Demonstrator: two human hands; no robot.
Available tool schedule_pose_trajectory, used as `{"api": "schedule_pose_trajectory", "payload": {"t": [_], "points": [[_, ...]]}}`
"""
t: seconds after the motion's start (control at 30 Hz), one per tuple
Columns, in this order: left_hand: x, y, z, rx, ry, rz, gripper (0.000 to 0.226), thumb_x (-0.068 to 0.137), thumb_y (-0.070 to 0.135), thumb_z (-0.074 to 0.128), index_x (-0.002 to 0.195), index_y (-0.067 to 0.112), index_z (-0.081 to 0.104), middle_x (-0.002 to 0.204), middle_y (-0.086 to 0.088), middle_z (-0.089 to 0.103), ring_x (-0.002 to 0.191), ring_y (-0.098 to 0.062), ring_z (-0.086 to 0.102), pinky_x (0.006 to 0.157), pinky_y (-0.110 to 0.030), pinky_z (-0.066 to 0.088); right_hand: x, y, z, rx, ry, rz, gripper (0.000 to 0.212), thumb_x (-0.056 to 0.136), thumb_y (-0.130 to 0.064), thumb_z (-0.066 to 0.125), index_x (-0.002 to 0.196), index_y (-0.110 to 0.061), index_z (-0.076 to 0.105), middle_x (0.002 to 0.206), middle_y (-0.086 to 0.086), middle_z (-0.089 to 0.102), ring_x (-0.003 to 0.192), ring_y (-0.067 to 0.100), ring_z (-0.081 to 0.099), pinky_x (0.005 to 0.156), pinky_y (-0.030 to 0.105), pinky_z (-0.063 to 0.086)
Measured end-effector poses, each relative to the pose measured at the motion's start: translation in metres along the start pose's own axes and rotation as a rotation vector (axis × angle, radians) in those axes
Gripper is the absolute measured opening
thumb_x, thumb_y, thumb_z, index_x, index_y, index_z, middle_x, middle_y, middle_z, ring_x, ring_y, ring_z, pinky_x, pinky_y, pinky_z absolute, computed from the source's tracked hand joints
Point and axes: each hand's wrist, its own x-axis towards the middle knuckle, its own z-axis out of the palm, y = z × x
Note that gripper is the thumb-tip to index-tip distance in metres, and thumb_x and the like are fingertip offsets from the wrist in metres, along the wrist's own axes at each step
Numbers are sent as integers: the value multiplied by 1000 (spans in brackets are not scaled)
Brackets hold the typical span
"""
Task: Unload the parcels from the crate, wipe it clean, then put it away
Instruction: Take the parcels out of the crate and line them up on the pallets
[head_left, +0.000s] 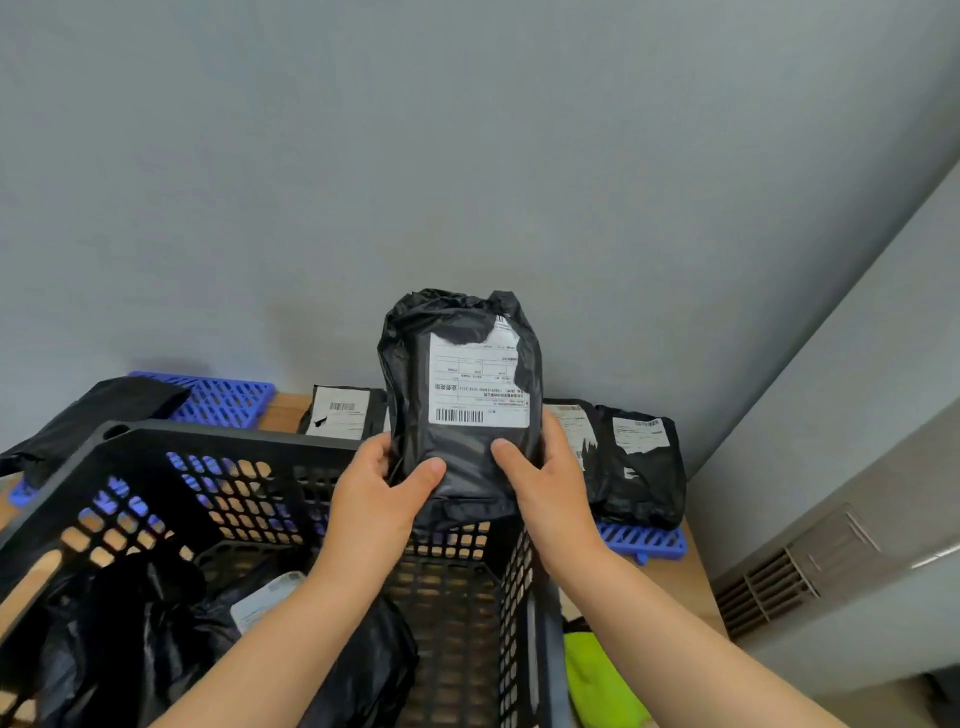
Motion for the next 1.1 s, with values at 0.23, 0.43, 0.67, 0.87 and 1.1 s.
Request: {"api": "schedule_pose_trajectory", "payload": {"t": [0.23, 0.43, 0.67, 0.87, 1.1], "points": [[24, 6, 80, 53, -136, -34, 14, 96, 27, 51, 108, 30, 57, 104, 13, 64, 93, 9, 59, 72, -6, 43, 39, 19, -82, 126, 157, 111, 26, 92, -9, 57, 114, -24, 59, 106, -5, 70, 96, 8, 67, 76, 20, 54], [54, -7, 125, 596, -240, 166, 36, 97, 34, 43, 131, 23, 50, 121, 8, 58, 117, -10, 47, 99, -33, 41, 79, 59, -163, -1, 374, 247, 11, 94, -15, 56, 104, -19, 59, 105, -2, 66, 93, 13, 64, 85, 31, 50], [66, -23, 146, 1168, -313, 289, 38, 97, 44, 30, 116, 32, 60, 111, 11, 61, 112, -10, 46, 98, -29, 30, 120, 100, -226, -221, 499, 341, 28, 96, -12, 52, 123, -5, 53, 116, 13, 61, 94, 21, 57, 81, 31, 45], [68, -28, 148, 1204, -308, 299, 36, 96, 39, 27, 104, 33, 62, 97, 14, 58, 102, -8, 46, 90, -27, 29, 141, 128, -249, -392, 481, 382, 32, 97, -11, 48, 128, -2, 50, 121, 16, 58, 103, 26, 56, 82, 29, 43], [69, -31, 148, 1189, -292, 305, 34, 97, 38, 28, 102, 33, 62, 97, 14, 57, 103, -8, 46, 91, -27, 28, 141, 151, -235, -1111, 406, 276, 56, 89, -24, 60, 140, -16, 38, 135, 13, 47, 123, 34, 43, 101, 47, 33]]}}
